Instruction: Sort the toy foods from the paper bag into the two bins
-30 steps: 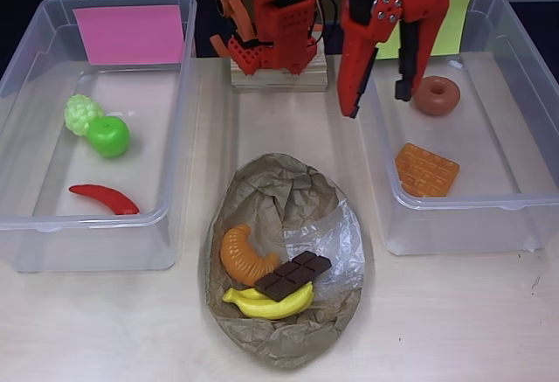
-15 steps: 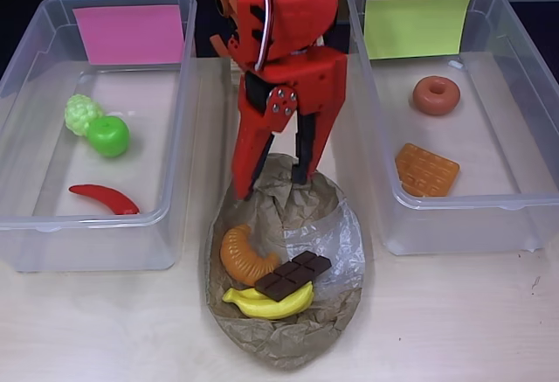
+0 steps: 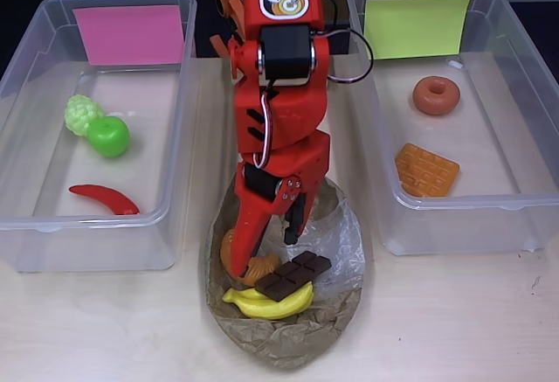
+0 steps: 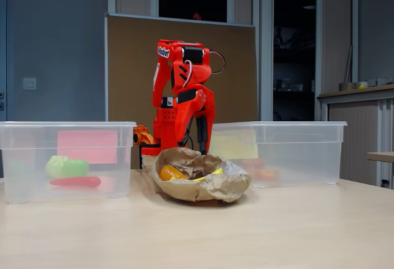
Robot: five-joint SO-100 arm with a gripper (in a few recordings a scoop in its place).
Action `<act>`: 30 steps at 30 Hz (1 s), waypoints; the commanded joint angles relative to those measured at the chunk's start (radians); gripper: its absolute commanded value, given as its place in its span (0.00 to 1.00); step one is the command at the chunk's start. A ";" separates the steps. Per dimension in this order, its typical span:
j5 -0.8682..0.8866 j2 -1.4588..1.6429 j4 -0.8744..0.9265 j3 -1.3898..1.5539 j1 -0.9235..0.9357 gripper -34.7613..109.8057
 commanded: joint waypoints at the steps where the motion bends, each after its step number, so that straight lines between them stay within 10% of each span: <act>1: -0.031 -0.009 -0.006 -0.025 0.008 0.50; 30: -0.150 -0.092 -0.161 0.161 0.103 0.49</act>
